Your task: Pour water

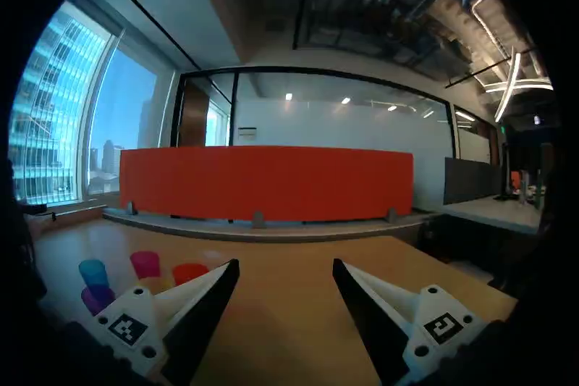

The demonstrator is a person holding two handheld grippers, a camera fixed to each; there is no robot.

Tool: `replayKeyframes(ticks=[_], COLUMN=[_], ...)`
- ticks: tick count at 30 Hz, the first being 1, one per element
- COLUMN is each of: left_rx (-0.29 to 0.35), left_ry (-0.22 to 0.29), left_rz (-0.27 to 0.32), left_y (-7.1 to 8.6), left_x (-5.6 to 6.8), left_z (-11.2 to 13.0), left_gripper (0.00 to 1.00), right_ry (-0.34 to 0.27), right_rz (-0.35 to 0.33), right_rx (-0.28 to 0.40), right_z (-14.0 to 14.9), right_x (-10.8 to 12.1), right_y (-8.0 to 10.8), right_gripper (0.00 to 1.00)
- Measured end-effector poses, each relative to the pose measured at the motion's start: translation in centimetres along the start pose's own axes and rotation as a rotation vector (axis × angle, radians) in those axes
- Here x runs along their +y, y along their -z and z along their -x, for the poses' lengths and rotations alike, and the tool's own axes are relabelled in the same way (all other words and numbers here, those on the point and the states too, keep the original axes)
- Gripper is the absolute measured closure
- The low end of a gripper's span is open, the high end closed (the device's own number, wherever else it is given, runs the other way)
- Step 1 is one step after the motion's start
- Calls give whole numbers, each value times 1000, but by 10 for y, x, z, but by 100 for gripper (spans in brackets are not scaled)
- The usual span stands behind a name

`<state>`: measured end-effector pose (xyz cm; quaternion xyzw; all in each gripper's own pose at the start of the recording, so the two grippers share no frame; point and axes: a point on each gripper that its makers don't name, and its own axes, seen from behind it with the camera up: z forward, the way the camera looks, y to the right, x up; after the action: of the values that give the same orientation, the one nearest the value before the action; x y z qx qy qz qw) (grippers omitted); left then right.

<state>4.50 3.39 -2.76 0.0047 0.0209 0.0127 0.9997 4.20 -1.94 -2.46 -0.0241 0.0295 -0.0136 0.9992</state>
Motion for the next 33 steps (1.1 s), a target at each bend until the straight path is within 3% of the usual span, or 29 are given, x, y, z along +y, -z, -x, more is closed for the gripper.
replayKeyframes(ticks=[7,15,23,33], left_rx=[18,15,-9,-9], left_ry=[-3,27,22,46], left_rz=[16,13,4,9], left_y=[-8,-17,-22,-25], left_x=[0,-15,-29,-29], left_z=[9,24,40,47], left_gripper=[8,8,8,8], right_ry=[-4,-8,7,6], right_rz=[11,32,28,30], right_rx=[7,-11,-16,-14], right_z=[-5,1,2,-1], right_x=[4,8,3,3], right_y=[3,4,4,4], right_gripper=[0,0,0,0])
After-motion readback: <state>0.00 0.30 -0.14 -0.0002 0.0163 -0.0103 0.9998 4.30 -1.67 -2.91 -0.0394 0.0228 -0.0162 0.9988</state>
